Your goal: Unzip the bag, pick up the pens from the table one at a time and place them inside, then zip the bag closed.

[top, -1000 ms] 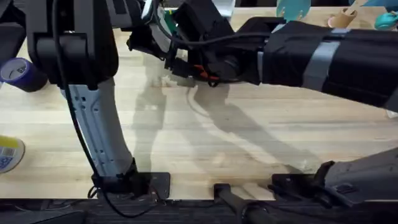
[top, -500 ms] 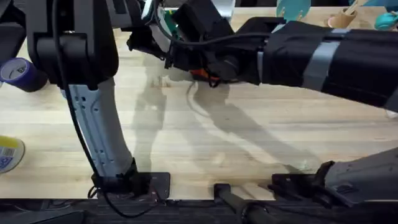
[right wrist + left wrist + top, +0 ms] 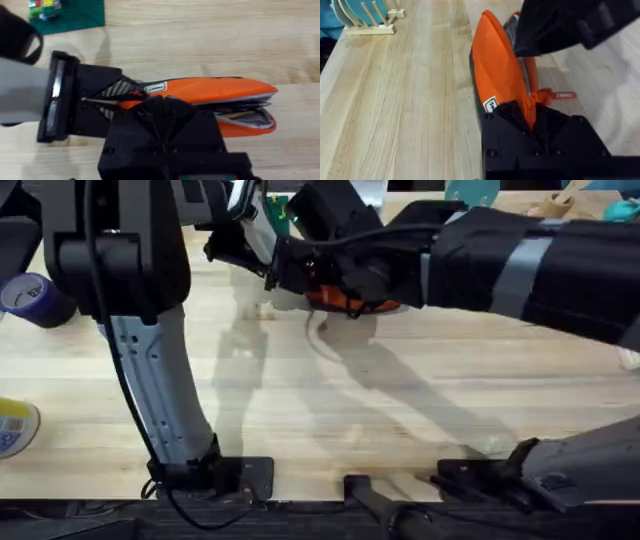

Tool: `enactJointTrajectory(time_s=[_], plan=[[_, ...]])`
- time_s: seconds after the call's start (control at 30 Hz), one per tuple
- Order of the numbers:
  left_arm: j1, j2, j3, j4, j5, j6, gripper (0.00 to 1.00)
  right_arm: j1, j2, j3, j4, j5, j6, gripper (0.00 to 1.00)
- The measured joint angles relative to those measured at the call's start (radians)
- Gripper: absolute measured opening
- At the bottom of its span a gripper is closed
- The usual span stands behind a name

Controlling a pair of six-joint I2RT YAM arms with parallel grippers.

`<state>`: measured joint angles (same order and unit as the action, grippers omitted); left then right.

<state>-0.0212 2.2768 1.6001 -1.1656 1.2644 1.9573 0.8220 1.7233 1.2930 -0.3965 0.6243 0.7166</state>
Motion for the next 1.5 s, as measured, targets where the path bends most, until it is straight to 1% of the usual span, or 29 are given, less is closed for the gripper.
enactJointTrajectory(time_s=[0.27, 0.4, 0.7, 0.83, 1.0, 1.03, 1.07, 1.13, 1.17, 1.23, 1.27, 1.3, 1.4, 1.47, 1.5], plan=[[0.000, 0.000, 0.000, 0.000, 0.000, 0.000, 0.042, -0.019, 0.000, 0.000, -0.016, 0.001, 0.000, 0.029], [0.000, 0.000, 0.000, 0.000, 0.000, 0.000, 0.042, -0.027, 0.000, 0.000, -0.046, 0.022, 0.000, 0.030], [0.000, 0.000, 0.000, 0.000, 0.000, 0.000, 0.042, -0.044, -0.005, 0.000, -0.100, 0.148, 0.000, 0.030], [0.000, 0.000, 0.000, 0.000, 0.000, 0.000, 0.042, -0.044, -0.043, 0.000, -0.118, 0.221, 0.000, 0.030], [0.000, 0.000, 0.000, 0.000, 0.000, 0.000, 0.042, -0.045, -0.074, 0.000, -0.122, 0.272, 0.000, 0.033], [0.000, 0.000, 0.000, 0.000, 0.000, 0.000, 0.041, -0.044, -0.074, 0.000, -0.121, 0.277, 0.000, 0.062], [0.000, 0.000, 0.000, 0.000, 0.000, 0.000, 0.041, -0.044, -0.074, 0.000, -0.122, 0.278, -0.001, 0.136], [0.000, 0.000, 0.000, 0.000, 0.000, 0.000, 0.041, -0.044, -0.074, 0.000, -0.122, 0.281, 0.000, 0.434], [0.000, 0.000, 0.000, 0.000, 0.000, 0.000, 0.042, -0.044, -0.074, 0.000, -0.122, 0.281, 0.000, 0.563], [0.000, 0.000, 0.000, 0.000, 0.000, 0.000, 0.042, -0.044, -0.074, 0.000, -0.122, 0.282, 0.000, 0.857], [0.000, 0.000, 0.000, 0.000, 0.000, 0.000, 0.042, -0.044, -0.074, 0.000, -0.123, 0.284, -0.004, 0.962], [0.000, 0.000, 0.000, 0.000, 0.000, 0.000, 0.042, -0.044, -0.074, 0.000, -0.124, 0.285, -0.005, 0.985], [0.000, 0.000, 0.000, 0.000, 0.000, 0.000, 0.047, -0.044, -0.074, 0.000, -0.125, 0.283, -0.007, 0.996], [0.000, 0.000, 0.000, -0.001, -0.001, 0.001, 0.100, -0.044, -0.074, 0.000, -0.128, 0.268, -0.007, 0.996], [0.000, 0.000, 0.000, -0.001, -0.001, 0.001, 0.110, -0.044, -0.074, 0.000, -0.129, 0.261, -0.007, 0.996]])
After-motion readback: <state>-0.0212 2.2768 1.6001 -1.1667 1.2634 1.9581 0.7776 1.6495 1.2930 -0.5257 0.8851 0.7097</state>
